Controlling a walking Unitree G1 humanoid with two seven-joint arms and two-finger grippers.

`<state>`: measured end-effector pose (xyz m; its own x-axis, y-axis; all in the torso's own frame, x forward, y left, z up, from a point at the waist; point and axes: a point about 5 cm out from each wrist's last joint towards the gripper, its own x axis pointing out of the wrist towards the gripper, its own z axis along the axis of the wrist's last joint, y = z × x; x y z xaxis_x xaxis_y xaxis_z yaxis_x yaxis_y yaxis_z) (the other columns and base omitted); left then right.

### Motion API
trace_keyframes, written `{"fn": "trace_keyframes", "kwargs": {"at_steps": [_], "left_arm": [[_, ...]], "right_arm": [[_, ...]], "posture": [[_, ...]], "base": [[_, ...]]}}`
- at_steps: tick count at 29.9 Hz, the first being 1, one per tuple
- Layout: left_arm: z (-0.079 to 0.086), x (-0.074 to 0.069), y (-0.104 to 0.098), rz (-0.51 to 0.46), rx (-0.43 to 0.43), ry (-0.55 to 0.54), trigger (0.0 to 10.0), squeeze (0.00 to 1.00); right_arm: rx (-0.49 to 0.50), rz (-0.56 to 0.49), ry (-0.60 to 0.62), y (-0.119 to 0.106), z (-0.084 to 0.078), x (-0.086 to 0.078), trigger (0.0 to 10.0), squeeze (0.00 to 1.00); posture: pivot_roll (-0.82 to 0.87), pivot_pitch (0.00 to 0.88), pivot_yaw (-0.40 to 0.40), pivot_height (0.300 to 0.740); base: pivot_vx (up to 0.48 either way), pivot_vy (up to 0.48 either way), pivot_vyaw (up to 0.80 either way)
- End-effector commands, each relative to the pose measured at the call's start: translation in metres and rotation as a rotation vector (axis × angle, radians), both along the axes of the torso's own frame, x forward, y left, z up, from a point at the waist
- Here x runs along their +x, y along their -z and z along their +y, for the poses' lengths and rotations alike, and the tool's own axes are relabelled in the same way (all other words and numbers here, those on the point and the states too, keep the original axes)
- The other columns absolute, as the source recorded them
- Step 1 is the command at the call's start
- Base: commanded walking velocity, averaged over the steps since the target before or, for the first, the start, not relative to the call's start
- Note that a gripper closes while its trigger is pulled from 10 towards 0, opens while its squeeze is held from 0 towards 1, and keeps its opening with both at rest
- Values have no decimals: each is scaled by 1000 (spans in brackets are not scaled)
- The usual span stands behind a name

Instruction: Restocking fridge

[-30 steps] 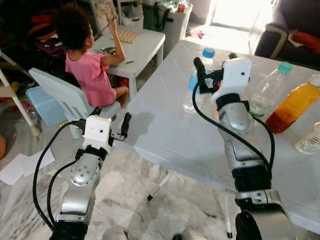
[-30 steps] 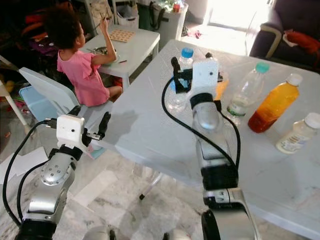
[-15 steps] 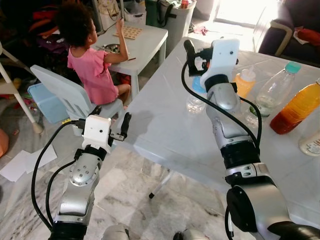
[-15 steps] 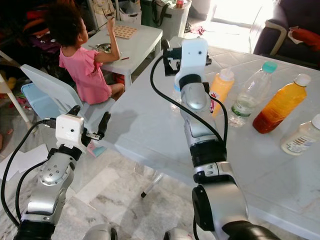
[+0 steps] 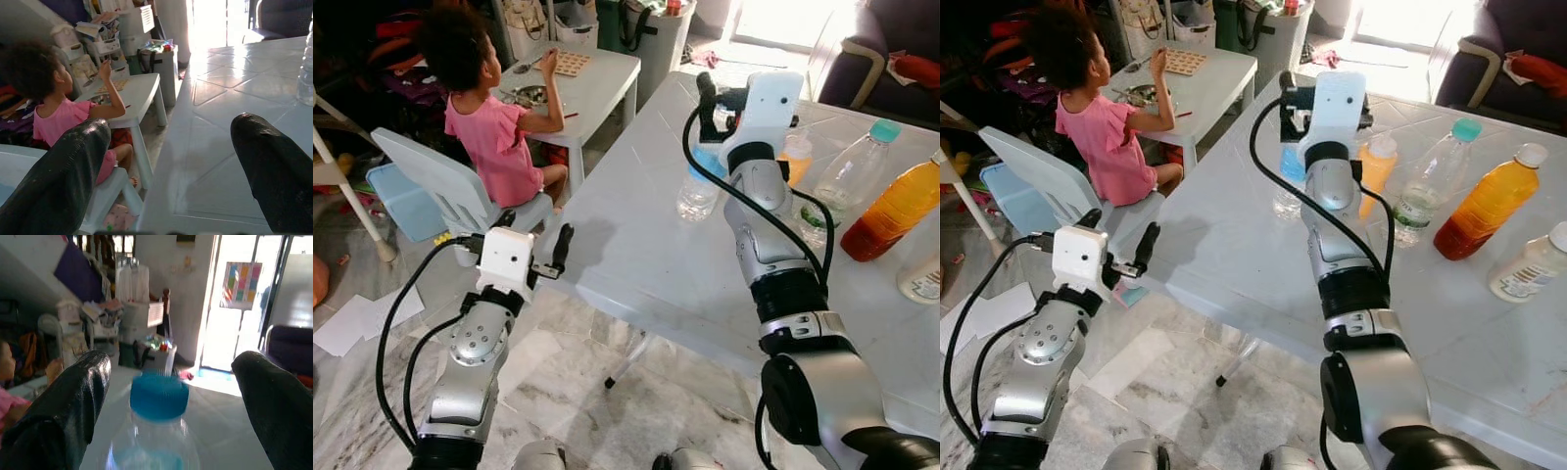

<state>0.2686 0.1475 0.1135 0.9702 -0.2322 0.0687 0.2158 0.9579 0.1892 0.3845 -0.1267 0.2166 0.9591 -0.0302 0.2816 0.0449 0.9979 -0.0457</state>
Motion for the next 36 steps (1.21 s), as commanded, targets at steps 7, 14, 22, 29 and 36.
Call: {"fn": "trace_keyframes", "kwargs": {"at_steps": [7, 14, 22, 29, 36], "left_arm": [[0, -1, -3, -13, 30, 19, 10000, 0], [0, -3, -2, -4, 32, 29, 10000, 0], [-1, -3, -1, 3, 42, 44, 10000, 0], [-2, -2, -1, 4, 51, 55, 10000, 0], [-3, -1, 0, 11, 65, 65, 10000, 0]], "right_arm": [[-22, 39, -25, -6, 6, 9, 0, 0], [-27, 62, -35, -12, 9, 15, 0, 0], [-16, 103, -19, -13, 4, 19, 0, 0], [-8, 112, -10, -16, -2, 19, 0, 0], [-25, 154, -51, -16, 0, 16, 0, 0]], "posture": [[121, 31, -26, 740], [130, 34, -24, 740], [130, 33, -20, 740], [128, 31, -19, 740], [125, 20, -27, 740]], "base": [[0, 0, 0], [0, 0, 0], [0, 0, 0], [0, 0, 0], [0, 0, 0]]}}
